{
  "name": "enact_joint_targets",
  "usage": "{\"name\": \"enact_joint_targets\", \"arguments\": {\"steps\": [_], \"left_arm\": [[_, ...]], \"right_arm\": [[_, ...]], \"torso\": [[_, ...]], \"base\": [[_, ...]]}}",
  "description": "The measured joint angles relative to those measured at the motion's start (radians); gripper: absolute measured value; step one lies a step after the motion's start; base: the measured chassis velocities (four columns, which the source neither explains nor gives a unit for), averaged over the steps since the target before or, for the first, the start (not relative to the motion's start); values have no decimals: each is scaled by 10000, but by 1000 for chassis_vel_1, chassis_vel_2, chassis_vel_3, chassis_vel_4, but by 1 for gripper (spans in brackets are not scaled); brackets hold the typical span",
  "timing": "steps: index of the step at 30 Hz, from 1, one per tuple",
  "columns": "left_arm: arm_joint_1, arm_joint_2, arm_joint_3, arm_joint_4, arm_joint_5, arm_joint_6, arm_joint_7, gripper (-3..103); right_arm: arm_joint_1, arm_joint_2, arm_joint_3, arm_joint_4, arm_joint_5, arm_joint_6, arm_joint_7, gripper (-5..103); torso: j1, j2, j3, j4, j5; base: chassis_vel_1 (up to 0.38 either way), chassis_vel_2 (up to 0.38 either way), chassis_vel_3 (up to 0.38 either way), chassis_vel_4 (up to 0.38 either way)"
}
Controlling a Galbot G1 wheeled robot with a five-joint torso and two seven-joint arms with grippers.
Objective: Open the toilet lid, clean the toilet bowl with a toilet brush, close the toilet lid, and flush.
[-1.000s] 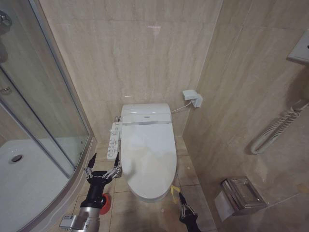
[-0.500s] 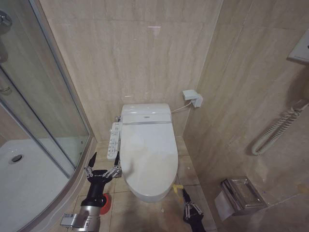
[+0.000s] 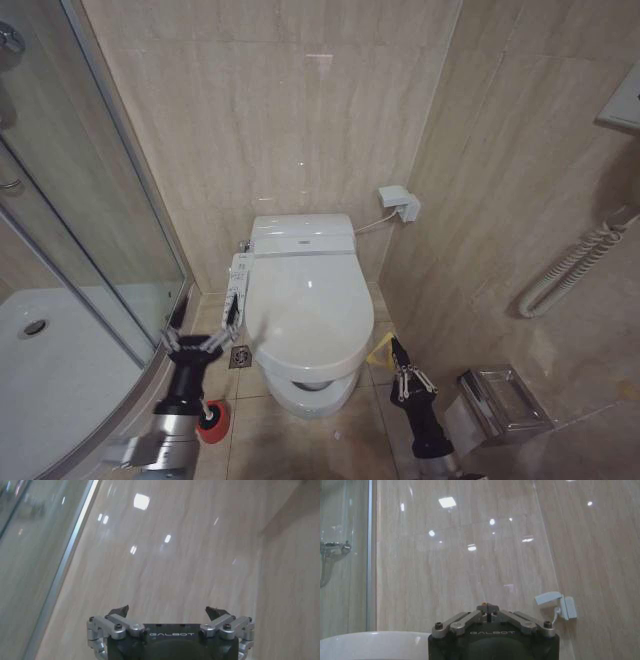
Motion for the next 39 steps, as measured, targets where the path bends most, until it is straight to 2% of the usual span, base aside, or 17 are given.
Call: {"name": "enact_joint_targets", "arguments": {"steps": [3, 6, 13, 16, 20, 25, 33, 39], "left_arm": [[124, 61, -219, -676, 15, -87, 137, 100], [172, 104, -554, -826, 23, -59, 56, 100], [-21, 83, -1489, -191, -146, 67, -278, 100], [-227, 113, -2077, 336, -274, 107, -390, 100], [-248, 115, -2367, 539, -297, 171, -467, 100], [-231, 86, -2546, 811, -274, 259, -523, 100], [-180, -70, -2291, 1150, -113, 354, -525, 100], [-120, -206, -2050, 1587, 198, 349, -505, 100]], "right_arm": [[90, -12, 23, 38, 80, -8, 17, 0], [225, -59, 83, 322, 275, -128, 55, 0], [440, -568, 443, 969, 767, -435, 106, 0], [598, -1100, 677, 1288, 1211, -593, 160, 0], [736, -1486, 867, 1480, 1587, -691, 252, 0], [990, -1951, 1040, 1793, 2029, -897, 380, 0], [1771, -2559, 1028, 1717, 2445, -1278, 624, 0], [3071, -3172, 606, 806, 2875, -1466, 834, 0]], "torso": [[0, 0, 0, 0, 0], [0, 0, 0, 1, 0], [0, 0, 0, 3, -1], [0, 0, 0, 2, -2], [0, 0, 0, 5, 0], [1, 0, 1, 3, -1], [0, 0, 0, 1, 0], [0, 0, 0, -1, 0]], "base": [[0, 0, 0, 0], [0, 0, 0, 0], [0, 0, 0, 0], [0, 0, 0, 0], [0, 0, 0, 0], [0, 0, 0, 0], [0, 0, 0, 0], [0, 0, 0, 0]]}}
